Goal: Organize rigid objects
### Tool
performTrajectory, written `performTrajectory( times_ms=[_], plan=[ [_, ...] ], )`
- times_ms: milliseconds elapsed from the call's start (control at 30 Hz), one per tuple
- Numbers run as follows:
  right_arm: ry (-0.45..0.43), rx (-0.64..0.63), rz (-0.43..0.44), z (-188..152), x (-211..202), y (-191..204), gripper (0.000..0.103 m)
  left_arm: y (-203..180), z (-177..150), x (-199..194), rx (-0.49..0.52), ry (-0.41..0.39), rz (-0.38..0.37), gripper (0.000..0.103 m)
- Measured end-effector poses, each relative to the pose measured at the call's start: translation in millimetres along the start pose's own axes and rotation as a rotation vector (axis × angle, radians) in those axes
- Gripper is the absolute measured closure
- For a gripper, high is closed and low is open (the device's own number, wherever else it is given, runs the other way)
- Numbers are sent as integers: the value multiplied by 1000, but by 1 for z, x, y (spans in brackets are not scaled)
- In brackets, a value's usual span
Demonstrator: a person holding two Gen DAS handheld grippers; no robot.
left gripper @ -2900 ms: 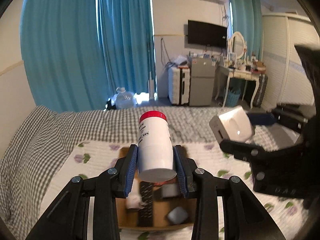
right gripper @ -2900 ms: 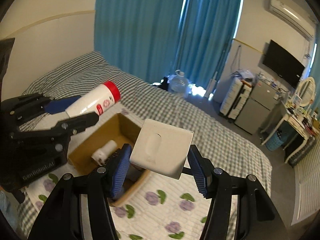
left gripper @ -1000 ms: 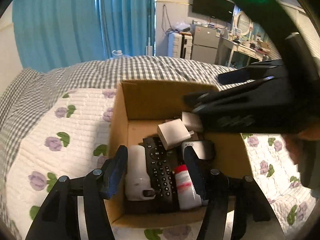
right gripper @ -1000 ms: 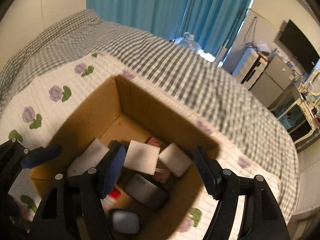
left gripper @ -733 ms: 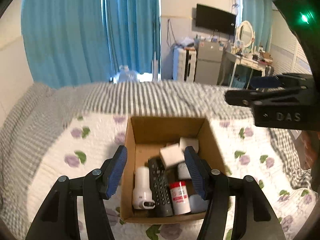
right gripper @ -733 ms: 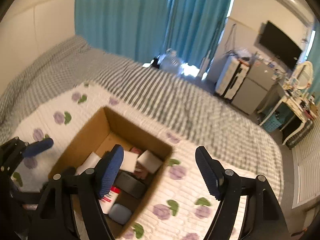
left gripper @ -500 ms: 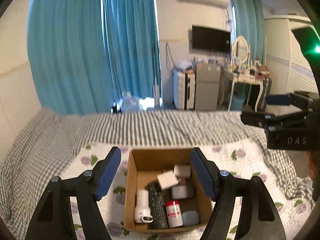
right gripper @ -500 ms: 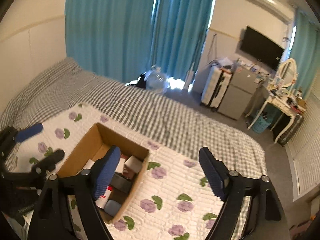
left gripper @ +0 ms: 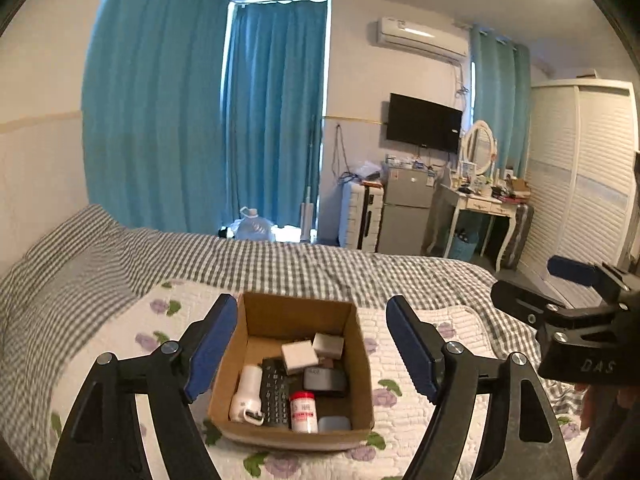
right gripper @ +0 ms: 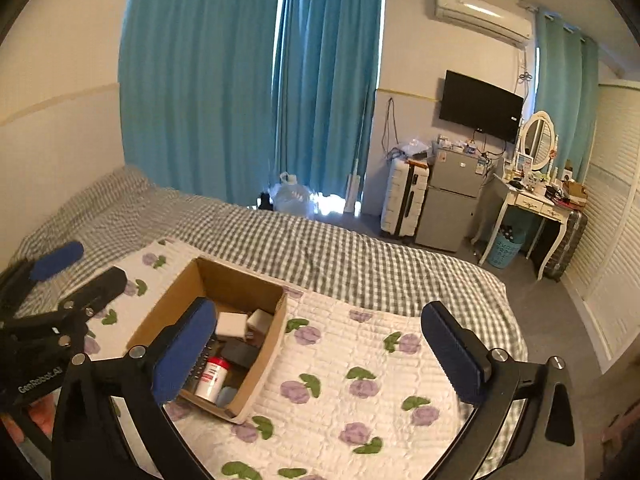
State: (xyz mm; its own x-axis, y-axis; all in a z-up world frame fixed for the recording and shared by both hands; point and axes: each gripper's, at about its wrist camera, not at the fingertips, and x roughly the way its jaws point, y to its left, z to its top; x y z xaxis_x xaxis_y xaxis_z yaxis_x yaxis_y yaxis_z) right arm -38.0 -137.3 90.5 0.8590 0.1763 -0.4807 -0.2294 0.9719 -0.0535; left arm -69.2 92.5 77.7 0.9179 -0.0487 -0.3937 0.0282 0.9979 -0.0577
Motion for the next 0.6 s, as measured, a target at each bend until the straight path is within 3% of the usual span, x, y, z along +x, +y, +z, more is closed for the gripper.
performTrajectory(
  times_ms=[133, 300, 600],
  plan=[
    [-38, 40, 33, -31, -6, 8, 0, 7, -24, -16, -38, -6, -10, 23],
    [-66, 60, 12, -62, -4, 14, 0, 4, -34, -28, 26, -35, 43, 23],
    [-42, 37, -8, -67, -2, 21, 0, 4, -46, -21, 40, -4, 49, 22]
  ],
)
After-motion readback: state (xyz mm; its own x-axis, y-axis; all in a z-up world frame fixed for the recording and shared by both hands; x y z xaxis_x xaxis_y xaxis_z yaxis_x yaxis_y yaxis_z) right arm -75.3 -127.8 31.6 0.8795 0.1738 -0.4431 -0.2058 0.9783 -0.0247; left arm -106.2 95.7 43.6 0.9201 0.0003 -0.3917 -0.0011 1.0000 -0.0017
